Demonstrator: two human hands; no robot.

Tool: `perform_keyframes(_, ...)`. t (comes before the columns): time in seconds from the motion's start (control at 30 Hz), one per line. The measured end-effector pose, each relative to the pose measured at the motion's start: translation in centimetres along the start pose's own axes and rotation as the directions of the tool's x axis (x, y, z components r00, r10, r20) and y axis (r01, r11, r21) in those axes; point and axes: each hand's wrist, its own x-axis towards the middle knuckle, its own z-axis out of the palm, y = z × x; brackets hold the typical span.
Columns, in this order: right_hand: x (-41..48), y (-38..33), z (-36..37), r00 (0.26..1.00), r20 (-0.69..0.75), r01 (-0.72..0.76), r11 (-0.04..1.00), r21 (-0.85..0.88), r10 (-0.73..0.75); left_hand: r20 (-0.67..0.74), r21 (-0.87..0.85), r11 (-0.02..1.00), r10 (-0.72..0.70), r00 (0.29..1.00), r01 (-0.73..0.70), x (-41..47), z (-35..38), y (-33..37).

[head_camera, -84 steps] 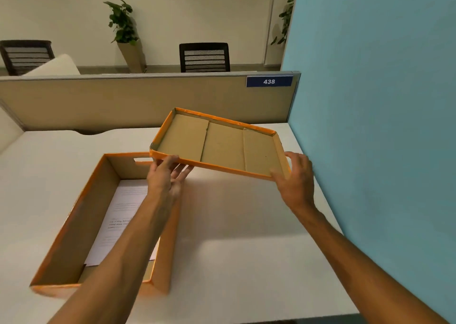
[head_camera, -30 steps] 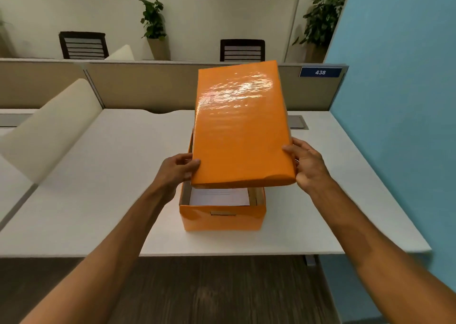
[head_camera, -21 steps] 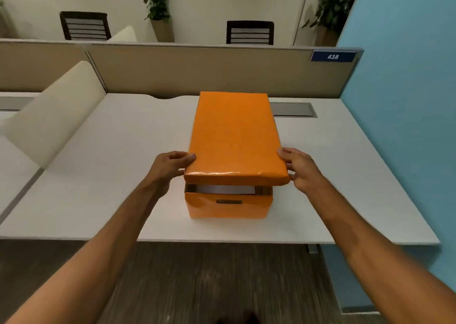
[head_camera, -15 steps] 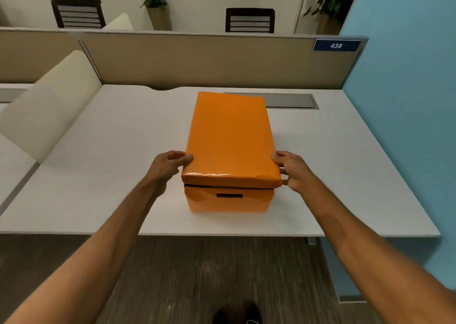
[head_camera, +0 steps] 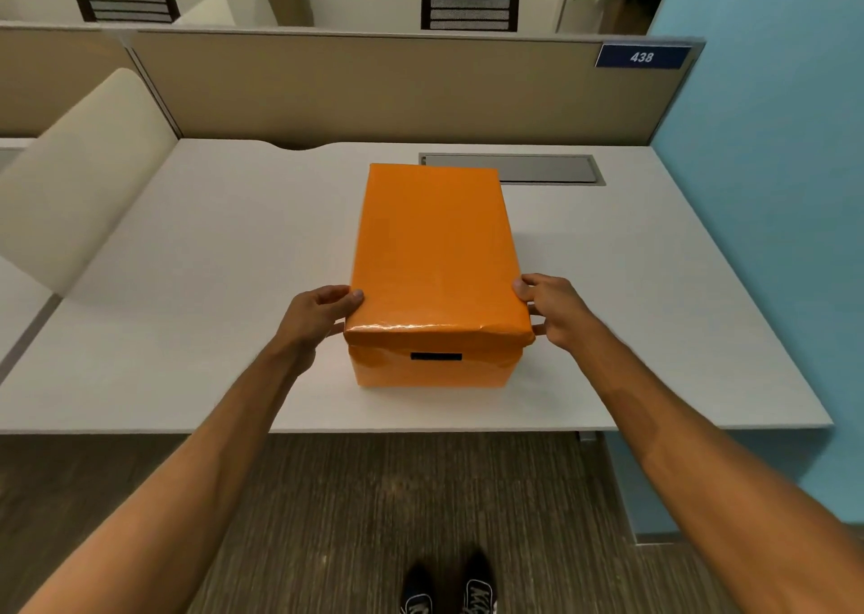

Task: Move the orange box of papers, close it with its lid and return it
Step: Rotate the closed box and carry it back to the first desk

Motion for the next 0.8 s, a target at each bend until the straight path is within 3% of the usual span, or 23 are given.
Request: perform_keyframes(0.8,0.6,1.7,1.1,0.992,-0.068,0.099,0.985,-0.143,-0.11,0.013,-0.003,1.0,-0.02,1.0,0.02,0.3,0.2,-1.8)
